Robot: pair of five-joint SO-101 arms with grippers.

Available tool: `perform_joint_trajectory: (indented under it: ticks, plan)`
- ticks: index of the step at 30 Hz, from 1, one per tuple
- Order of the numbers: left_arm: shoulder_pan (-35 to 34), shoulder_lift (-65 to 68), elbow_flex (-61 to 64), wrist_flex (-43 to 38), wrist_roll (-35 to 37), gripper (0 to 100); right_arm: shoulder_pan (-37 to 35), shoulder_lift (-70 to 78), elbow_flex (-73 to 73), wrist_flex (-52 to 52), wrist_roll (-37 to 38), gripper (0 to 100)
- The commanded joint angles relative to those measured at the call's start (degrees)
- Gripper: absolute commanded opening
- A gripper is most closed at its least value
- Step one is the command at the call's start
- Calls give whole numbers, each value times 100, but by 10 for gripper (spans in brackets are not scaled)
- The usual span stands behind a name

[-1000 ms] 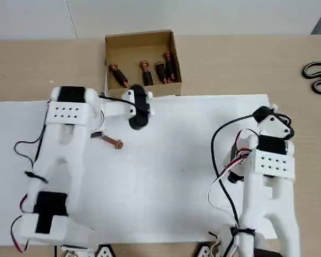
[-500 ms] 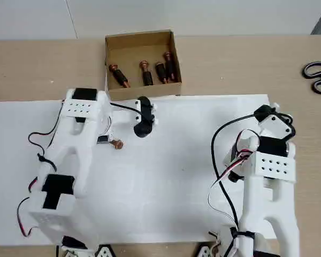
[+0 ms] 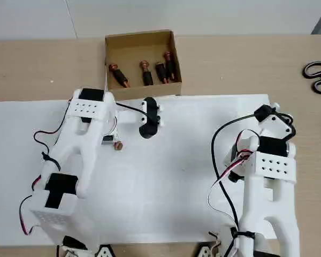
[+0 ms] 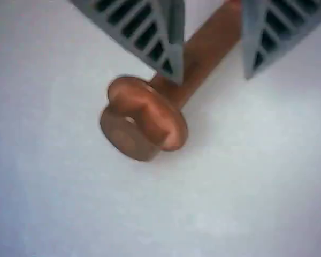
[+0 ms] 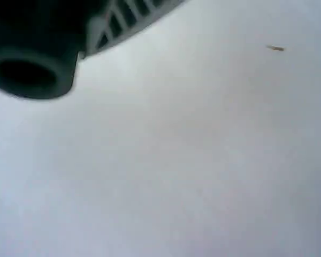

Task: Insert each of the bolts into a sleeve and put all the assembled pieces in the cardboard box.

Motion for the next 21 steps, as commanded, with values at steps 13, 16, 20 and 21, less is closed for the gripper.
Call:
perform_joint_trajectory:
  ticks: [13, 16, 20, 21]
  plan:
    - [-97, -70, -708, 1116, -1582, 80, 48, -163, -229, 13, 18, 3]
    - [-88, -62, -884, 1389, -1582, 80, 48, -171, -229, 13, 18, 3]
    - [-123, -9, -892, 1389, -1582, 80, 48, -198, -229, 22, 18, 3]
    - [-123, 0, -875, 1354, -1582, 80, 48, -198, -229, 31, 18, 3]
